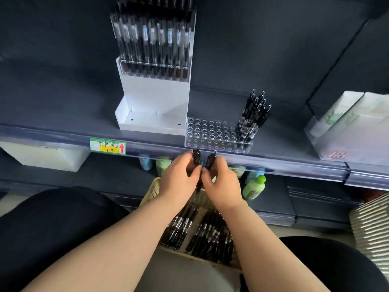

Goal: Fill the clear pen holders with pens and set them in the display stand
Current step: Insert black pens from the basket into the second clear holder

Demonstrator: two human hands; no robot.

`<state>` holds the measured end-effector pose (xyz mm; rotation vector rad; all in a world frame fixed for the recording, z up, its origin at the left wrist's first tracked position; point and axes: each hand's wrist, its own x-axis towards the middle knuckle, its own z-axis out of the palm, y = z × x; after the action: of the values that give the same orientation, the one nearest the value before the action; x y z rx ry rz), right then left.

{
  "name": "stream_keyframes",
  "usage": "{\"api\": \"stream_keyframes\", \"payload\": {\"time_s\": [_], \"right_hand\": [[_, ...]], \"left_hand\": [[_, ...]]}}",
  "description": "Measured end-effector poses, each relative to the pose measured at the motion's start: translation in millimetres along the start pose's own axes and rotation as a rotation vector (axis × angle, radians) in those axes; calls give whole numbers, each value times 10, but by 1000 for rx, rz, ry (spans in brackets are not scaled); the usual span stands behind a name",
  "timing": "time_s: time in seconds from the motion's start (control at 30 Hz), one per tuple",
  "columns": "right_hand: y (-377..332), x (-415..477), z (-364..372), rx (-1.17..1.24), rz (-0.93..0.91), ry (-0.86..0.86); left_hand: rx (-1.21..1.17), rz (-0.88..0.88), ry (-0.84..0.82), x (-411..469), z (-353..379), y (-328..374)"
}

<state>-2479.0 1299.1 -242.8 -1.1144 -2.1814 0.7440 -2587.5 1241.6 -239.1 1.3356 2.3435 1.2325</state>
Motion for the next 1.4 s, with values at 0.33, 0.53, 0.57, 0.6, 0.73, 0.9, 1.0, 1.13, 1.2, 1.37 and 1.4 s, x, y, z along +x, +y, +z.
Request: {"api": "stream_keyframes", "payload": {"time_s": [0.33, 0.53, 0.57, 0.6, 0.73, 0.9, 1.0, 1.13, 1.2, 1.37, 1.4], "right_hand": [[-504, 514, -780, 263, -122, 315], [-680, 936, -1312, 318, -319, 465], [-670, 1023, -1386, 292, -325, 459], [-645, 1100, -1442, 259, -319, 435], [-449, 1332, -1477, 145, -291, 302], [-328, 1415, -1399, -11, -298, 229], [-299, 1444, -1386, -34, -291, 239], [-300, 1457, -1365, -33, -251, 245], [-307, 1464, -1355, -50, -244, 247], [-328, 1479, -1338, -53, -212, 253], [-332, 1483, -1332, -51, -205, 254]], "left_hand": [[-280, 176, 195, 644, -402, 737], [-414, 241, 203, 1069, -489, 1153], [-418, 258, 194, 1123, -467, 1206], [-416, 271, 181, 1153, -440, 1243], [-384, 291, 144, 1205, -259, 1220], [-315, 233, 80, 1238, -130, 1106], [-295, 223, 67, 1250, -109, 1070], [-292, 211, 67, 1255, -94, 1054], [-291, 208, 65, 1244, -97, 1045], [-292, 212, 53, 1207, -115, 1022], [-293, 210, 51, 1203, -118, 1019]]}}
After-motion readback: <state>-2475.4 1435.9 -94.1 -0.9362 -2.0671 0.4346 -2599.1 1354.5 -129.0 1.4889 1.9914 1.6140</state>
